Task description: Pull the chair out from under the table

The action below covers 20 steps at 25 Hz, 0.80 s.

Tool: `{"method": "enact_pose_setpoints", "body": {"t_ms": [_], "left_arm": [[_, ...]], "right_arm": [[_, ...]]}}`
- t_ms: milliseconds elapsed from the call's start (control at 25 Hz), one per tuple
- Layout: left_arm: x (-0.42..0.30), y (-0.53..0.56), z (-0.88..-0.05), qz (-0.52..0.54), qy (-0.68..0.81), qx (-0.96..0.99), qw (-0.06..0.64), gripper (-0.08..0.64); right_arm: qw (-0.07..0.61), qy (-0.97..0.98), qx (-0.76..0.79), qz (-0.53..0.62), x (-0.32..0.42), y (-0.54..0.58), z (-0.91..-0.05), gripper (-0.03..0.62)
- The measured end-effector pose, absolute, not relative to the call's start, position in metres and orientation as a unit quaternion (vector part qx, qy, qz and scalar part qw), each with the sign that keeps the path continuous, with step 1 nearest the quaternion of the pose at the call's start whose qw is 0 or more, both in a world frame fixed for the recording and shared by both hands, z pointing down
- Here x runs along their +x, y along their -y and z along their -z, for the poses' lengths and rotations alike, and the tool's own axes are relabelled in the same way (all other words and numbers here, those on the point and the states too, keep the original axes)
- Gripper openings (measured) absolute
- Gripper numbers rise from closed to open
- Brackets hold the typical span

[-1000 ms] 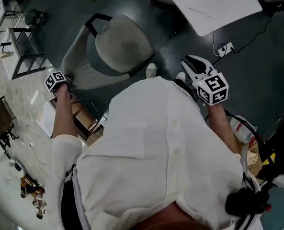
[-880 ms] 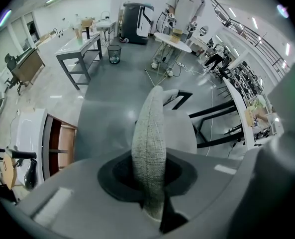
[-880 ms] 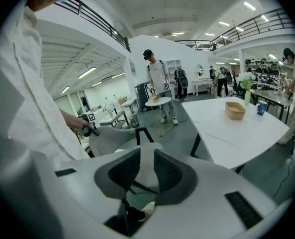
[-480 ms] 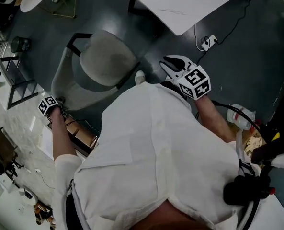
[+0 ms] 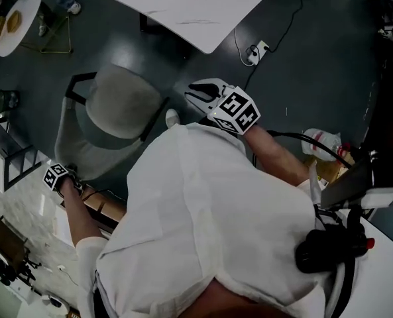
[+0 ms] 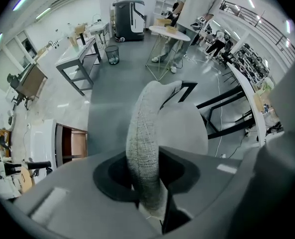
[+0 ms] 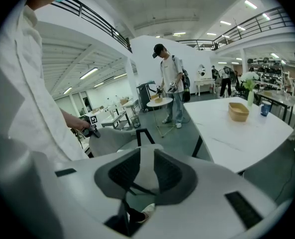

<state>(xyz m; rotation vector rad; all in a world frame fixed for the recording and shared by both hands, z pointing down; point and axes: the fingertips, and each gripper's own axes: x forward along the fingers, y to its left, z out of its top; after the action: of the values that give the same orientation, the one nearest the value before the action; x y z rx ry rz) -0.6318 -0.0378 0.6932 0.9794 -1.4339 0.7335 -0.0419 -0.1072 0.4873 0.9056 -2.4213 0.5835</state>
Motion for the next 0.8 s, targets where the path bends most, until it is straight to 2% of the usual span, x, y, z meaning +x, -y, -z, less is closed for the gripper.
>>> {"method": "enact_pose_setpoints", "body": {"t_ms": [160,240,480,640,800], "left_arm": [[-0.643,0.036,-0.687,-0.347,0.634,0.398,0.565,0.123],[-0.651,0.039,-0.677,-0.365,0.655,0.395,0.531,0.147],[-0.648,0.048,-0.63,-0.391,0.71,0.394,0.432,0.147],[-0.628,0.062,-0.584,-0.355,0.751,0.42,0.365,0.144],[-0.573,0.077,-0.547,-0.307,0.767,0.464,0.319,0.12]], "right_arm": [[0.242,0.887,0.33,-0.216,-0.037,0.109,-0.487,0.081],[0.243,0.887,0.328,-0.216,-0.033,0.11,-0.488,0.081],[0.238,0.895,0.31,-0.213,-0.024,0.115,-0.489,0.081],[0.235,0.907,0.286,-0.203,-0.013,0.117,-0.48,0.081],[0.239,0.914,0.265,-0.196,0.009,0.119,-0.473,0.078]]}}
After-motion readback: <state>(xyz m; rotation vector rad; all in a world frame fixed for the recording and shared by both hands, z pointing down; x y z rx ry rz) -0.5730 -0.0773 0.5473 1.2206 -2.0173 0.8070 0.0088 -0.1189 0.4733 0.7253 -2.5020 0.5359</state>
